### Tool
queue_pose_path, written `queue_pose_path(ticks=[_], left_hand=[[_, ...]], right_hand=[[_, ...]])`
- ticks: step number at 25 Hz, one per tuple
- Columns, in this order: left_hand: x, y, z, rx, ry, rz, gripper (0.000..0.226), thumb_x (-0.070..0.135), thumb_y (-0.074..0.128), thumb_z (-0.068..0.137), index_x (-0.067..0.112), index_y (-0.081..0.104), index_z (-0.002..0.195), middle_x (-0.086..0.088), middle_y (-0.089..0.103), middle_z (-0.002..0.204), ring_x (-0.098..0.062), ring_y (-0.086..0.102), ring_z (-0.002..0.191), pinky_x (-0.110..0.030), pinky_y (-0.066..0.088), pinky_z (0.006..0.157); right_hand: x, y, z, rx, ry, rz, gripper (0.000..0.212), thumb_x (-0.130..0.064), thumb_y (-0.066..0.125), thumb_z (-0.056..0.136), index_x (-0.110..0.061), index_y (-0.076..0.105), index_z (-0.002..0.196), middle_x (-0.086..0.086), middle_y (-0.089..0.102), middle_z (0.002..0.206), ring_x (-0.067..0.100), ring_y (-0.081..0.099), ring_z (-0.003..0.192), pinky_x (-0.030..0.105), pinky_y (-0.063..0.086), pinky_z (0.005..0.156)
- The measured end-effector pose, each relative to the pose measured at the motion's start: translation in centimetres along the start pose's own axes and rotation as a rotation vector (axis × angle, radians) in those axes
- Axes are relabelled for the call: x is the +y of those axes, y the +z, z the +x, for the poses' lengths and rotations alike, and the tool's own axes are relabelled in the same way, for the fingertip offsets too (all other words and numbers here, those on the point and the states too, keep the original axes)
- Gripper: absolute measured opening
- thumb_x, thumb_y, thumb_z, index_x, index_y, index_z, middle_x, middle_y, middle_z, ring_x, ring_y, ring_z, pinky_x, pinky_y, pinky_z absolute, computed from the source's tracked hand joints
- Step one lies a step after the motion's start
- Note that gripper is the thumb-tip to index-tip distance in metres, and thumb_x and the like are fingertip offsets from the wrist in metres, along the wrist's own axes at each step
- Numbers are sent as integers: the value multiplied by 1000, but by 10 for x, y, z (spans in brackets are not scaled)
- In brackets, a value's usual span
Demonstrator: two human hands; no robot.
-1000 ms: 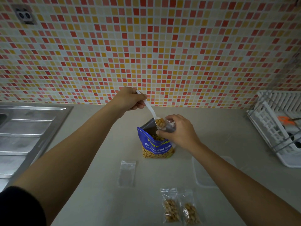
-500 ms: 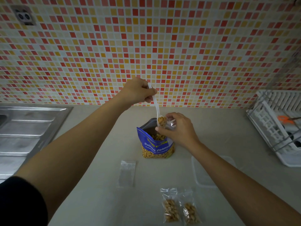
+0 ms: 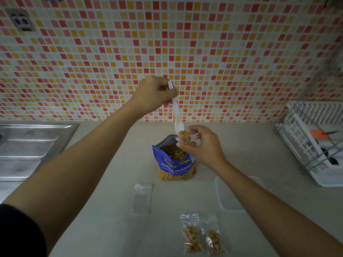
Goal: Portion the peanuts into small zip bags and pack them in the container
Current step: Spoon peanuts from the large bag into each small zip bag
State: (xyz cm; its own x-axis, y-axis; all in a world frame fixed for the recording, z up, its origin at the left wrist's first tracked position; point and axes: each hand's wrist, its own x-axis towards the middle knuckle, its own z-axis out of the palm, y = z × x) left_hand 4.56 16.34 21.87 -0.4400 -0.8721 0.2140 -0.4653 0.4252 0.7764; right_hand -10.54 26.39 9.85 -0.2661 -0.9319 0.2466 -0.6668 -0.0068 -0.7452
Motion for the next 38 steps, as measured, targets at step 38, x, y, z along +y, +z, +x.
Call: queue_pose_path(ticks=[38], left_hand=[[-70,75,-35,-340,85,653,22,22,45,95,6,60,94,-10,61,79,-22,54,70,-25,36,59]], right_hand=[[20,-29,-5,0,72,254,50,-32,79,70,-23,57,114,-10,62,106,3,58,92,-1,38,67]])
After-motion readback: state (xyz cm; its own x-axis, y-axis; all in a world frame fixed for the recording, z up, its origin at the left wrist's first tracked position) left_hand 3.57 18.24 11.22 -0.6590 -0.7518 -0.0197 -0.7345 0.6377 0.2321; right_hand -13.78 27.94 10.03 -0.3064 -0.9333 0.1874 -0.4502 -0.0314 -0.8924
